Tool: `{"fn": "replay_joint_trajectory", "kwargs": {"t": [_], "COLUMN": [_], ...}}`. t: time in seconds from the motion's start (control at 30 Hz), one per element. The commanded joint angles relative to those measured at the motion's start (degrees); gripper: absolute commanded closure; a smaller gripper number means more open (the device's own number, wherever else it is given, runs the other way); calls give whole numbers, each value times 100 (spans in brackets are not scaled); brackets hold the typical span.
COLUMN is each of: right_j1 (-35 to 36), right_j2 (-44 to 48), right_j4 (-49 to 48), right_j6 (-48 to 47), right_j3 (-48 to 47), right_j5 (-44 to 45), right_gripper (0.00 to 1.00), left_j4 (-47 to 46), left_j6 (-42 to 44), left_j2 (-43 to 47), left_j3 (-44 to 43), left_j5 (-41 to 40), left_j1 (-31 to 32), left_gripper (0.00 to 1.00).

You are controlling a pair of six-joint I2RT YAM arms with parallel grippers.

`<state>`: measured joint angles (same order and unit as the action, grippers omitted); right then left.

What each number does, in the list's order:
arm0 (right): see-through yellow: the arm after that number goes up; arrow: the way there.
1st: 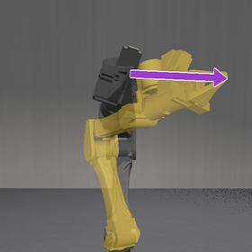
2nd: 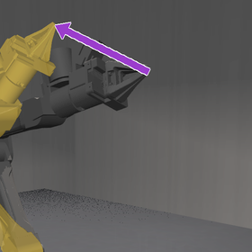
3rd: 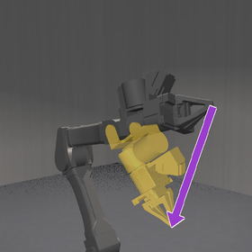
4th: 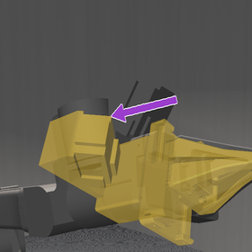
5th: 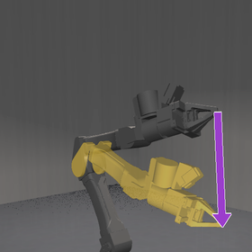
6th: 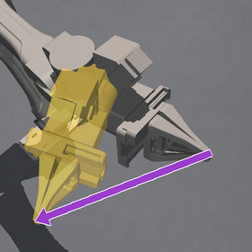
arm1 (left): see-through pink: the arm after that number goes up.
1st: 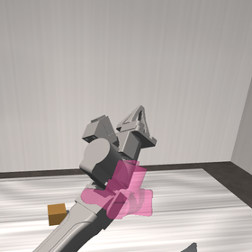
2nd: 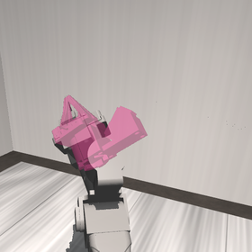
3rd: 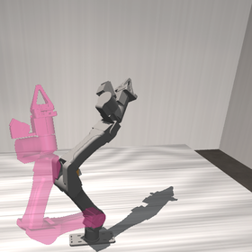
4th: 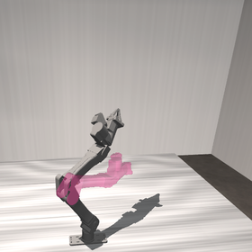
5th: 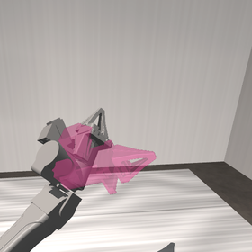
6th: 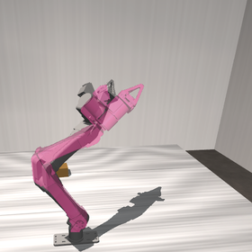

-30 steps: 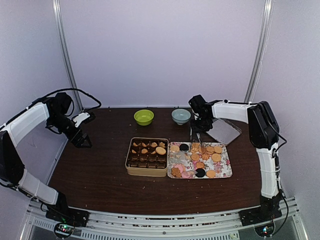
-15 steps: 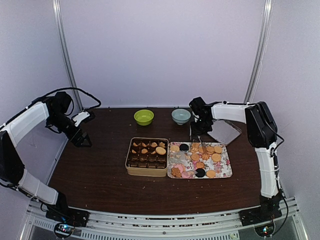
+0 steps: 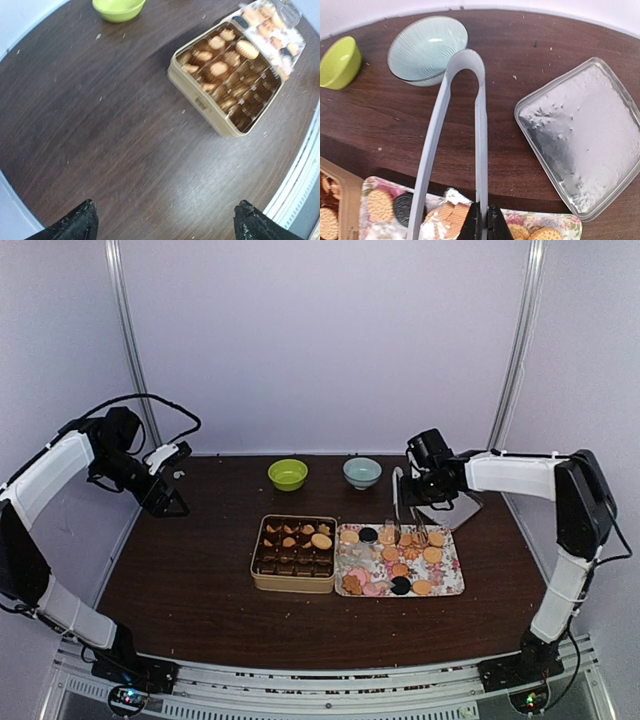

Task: Pack the cookies
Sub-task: Pick up the clamp from the center of the board, then pass from the right arm to the left

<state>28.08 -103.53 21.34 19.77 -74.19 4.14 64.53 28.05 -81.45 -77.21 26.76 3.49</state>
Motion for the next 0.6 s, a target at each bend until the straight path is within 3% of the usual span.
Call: {"fn": "replay_joint_trajectory", "kwargs": {"t": [0.0, 0.13, 0.23, 0.4, 0.57], "right_j1": [473, 1181, 1717, 2256, 2561], "right_j2": [1136, 2048, 2139, 1303, 499], "right_j4": [-1798, -3446, -5074, -6400, -7110], "right_j6": [284, 588, 761, 1431, 1937], "right_j3": [1034, 1797, 1929, 856, -76], "right_j5": [-47, 80, 77, -397, -649], "right_gripper": [100, 100, 100, 100, 100], "left_j4": [157, 182, 182, 293, 418], "left_j6": [-101, -113, -118, -305, -411], "left_j2": [-193, -274, -276, -258, -151], "left_j3": [-496, -803, -1040, -1472, -1803], "left_j5": [995, 1881, 2429, 3084, 3657], "left_j1": [212, 440, 705, 1282, 1527], "left_gripper": [2, 2, 2, 2, 3]}}
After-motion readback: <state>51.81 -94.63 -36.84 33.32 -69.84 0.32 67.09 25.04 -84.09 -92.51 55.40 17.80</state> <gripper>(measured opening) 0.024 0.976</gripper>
